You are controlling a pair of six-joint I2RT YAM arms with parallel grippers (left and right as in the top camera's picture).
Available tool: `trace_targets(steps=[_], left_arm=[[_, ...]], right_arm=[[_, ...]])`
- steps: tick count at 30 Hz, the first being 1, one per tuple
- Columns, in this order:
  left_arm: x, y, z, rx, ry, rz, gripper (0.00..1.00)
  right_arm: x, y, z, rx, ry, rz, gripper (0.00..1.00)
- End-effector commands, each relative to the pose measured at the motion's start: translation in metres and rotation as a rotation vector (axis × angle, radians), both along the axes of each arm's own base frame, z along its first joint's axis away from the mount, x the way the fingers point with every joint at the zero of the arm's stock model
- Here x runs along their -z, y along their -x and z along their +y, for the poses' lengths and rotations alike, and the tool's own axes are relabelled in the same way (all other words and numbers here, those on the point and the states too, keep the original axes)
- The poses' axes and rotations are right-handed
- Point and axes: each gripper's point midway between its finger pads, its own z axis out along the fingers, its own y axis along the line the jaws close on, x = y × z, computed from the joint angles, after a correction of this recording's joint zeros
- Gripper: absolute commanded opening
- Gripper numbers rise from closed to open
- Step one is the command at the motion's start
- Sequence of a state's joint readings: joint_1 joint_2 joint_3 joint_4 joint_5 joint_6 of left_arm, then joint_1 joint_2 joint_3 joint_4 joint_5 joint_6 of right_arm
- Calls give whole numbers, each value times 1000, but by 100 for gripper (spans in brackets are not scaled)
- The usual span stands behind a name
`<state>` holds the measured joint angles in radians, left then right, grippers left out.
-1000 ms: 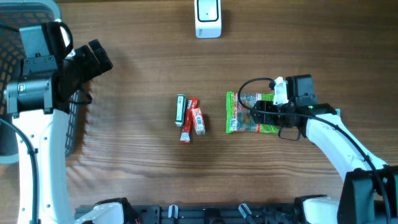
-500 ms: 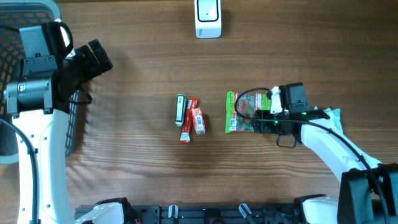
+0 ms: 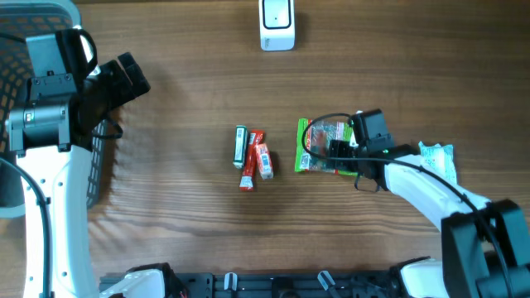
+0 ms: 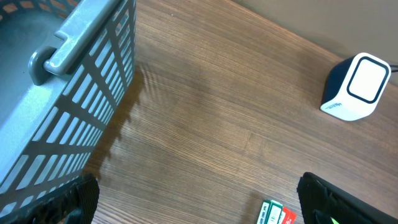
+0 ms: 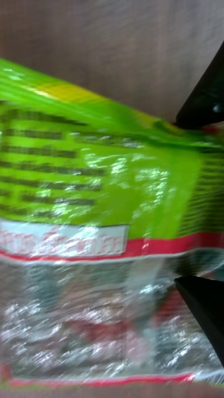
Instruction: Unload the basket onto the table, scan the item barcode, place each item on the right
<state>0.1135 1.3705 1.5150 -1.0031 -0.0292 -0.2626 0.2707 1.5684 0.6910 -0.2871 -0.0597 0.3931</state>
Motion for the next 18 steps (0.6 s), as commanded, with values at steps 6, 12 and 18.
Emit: trace_targets(steps=[6, 12, 18], left_arm=[[-7, 0, 2, 7, -20, -17, 100], [-7, 0, 2, 7, -20, -17, 100], [-7, 0, 2, 7, -20, -17, 100]], right_arm=[[34, 27, 3, -15, -11, 154, 19], [-10, 5, -4, -64, -13, 37, 4], [-92, -10, -4, -176, -178, -210, 4]])
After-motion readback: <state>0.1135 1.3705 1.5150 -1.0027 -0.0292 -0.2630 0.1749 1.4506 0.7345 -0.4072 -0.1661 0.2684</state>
